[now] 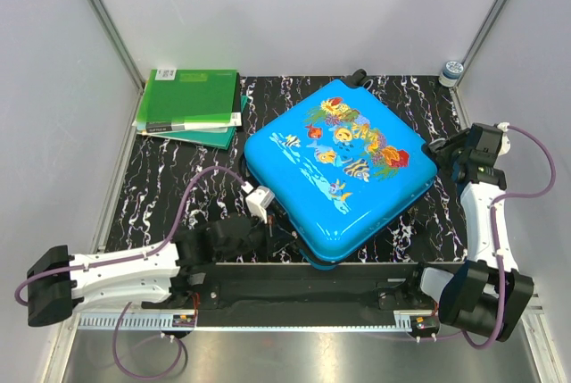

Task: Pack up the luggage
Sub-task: Zip the luggage at the center of the board.

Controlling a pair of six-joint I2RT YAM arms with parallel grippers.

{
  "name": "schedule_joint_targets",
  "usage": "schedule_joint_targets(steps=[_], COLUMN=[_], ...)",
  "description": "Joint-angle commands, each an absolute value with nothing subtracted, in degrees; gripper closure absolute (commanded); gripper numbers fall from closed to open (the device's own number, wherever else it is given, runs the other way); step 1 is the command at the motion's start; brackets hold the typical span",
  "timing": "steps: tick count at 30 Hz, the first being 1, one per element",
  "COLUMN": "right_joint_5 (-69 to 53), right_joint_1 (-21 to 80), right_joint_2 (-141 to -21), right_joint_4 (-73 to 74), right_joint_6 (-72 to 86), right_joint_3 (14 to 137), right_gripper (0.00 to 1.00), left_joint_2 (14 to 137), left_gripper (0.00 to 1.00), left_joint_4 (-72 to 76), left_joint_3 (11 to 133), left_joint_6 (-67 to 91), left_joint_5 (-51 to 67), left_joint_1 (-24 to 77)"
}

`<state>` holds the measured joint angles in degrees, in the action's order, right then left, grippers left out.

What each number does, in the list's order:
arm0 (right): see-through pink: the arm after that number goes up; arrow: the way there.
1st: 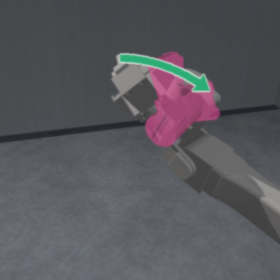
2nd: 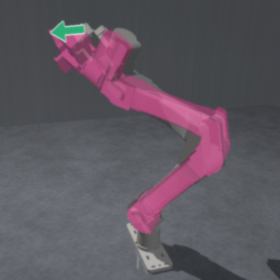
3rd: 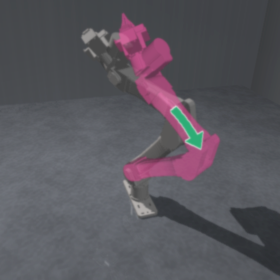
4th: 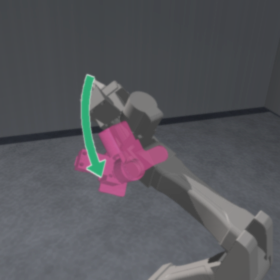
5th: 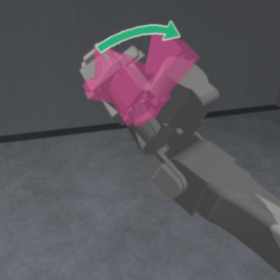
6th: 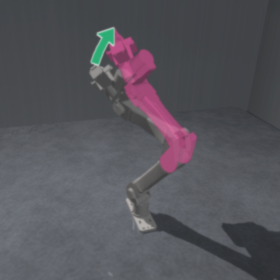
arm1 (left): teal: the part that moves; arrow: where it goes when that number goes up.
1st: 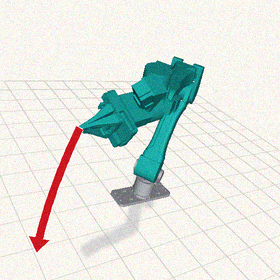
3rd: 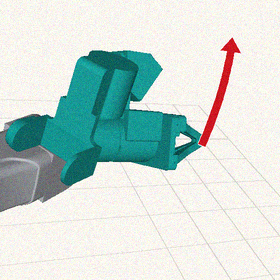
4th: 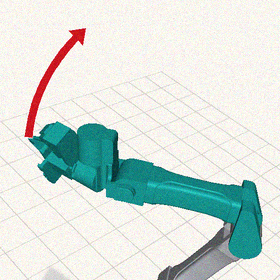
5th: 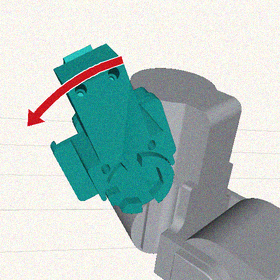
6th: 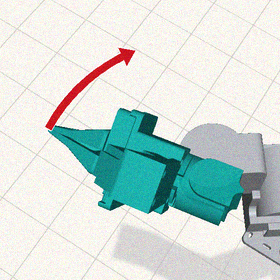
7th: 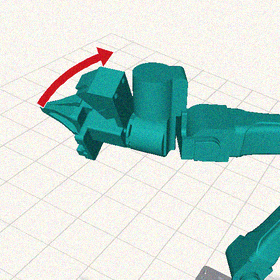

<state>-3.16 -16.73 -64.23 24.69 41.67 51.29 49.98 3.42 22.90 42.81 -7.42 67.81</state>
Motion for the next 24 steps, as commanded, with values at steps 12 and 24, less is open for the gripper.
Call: schedule_joint_targets(steps=[12,24], right_joint_5=[-4.13,-3.43], right_joint_1=[-14.50,-16.87], right_joint_2=[-58.62,-59.68], right_joint_4=[39.02,38.58], right_joint_6=[33.84,33.31], right_joint_3=[55.19,55.46], right_gripper=[1.00,1.00], left_joint_2=[40.78,36.57], left_gripper=[1.00,1.00], left_joint_4=[-7.65,-10.19], left_joint_3=[19.34,18.37], left_joint_6=[49.22,47.46], left_joint_5=[-17.67,-12.75], left_joint_1=[64.87,54.68])
